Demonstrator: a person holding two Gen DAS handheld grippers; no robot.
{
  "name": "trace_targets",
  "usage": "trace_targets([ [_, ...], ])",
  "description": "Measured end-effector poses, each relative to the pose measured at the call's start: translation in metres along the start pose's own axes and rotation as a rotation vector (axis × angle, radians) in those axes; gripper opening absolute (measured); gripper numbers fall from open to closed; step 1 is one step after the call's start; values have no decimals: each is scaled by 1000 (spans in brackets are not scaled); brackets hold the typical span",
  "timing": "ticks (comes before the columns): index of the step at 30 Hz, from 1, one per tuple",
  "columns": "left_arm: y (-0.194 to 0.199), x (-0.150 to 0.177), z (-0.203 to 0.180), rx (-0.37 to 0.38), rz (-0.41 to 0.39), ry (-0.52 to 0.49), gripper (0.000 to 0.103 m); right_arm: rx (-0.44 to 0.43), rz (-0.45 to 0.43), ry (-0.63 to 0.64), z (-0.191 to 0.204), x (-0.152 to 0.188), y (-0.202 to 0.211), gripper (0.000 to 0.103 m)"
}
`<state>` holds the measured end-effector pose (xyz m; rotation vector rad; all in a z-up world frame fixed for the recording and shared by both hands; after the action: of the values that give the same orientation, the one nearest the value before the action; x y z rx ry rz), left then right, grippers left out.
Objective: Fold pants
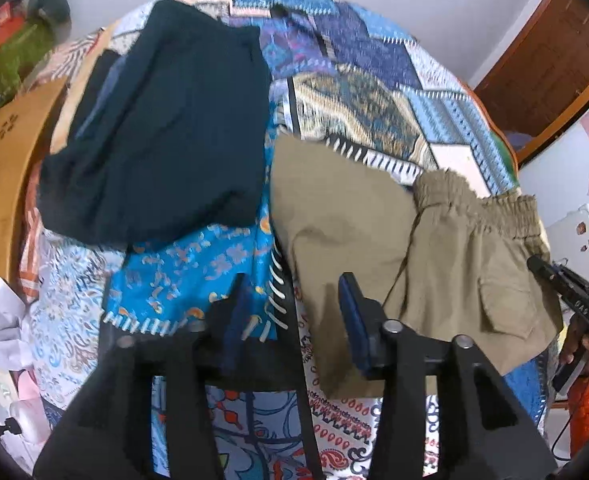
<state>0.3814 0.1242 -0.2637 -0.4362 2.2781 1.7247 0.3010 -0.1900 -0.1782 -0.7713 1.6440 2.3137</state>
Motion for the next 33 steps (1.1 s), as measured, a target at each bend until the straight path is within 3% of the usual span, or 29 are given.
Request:
trace_targets([
  [5, -19, -2, -6, -11, 26, -14, 55, 10, 34, -4, -5, 10, -8, 12],
  [11, -36, -23, -1, 7, 54, 25, 55, -1, 40, -25, -11, 13, -13, 12],
  [19, -39, -53, -3, 27, 13, 40, 54, -15, 44, -42, -16, 14, -19, 12],
  [22, -43, -64, -7, 58, 23, 25, 48, -20, 45, -45, -18, 15, -20, 12],
  [27, -63, -65, -13, 29, 92, -3, 24, -25, 41, -57, -21, 16, -20, 12],
  [33, -34, -60, -28, -34, -15, -55, 11, -18, 17, -35, -18, 12, -14, 12],
])
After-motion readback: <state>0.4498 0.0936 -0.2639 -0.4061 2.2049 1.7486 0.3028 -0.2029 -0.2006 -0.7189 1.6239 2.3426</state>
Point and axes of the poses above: each gripper's, at about its wrist camera, not at the fingertips, and y roughly against the way its jaws point, z to its left, x to its underside, the point moved 3 cm from there along -y, roughly the way its jaws point, and after that the axes turned 4 degrees about x, right-handed, at the moved point
